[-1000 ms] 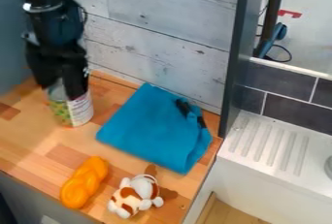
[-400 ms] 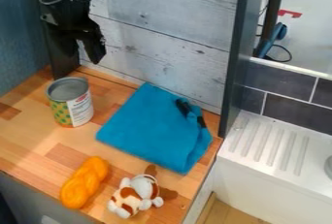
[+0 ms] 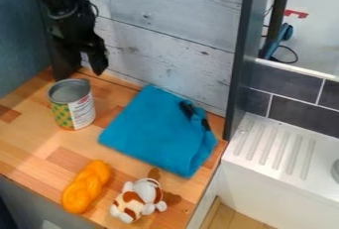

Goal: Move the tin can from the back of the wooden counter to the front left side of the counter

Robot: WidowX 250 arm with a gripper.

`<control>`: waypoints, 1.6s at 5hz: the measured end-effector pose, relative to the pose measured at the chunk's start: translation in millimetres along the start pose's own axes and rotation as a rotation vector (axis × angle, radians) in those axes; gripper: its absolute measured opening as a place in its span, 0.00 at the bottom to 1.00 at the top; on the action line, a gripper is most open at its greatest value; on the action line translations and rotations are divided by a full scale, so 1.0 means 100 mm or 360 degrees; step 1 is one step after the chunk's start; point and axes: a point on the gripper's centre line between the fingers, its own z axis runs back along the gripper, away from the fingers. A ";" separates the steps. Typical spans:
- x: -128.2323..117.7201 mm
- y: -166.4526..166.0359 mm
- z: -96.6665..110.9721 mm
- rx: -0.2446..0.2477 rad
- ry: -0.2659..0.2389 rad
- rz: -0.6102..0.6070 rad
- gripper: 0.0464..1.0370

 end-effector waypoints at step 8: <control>-1.01 0.23 0.11 -0.0143 0.0491 0.0089 0.97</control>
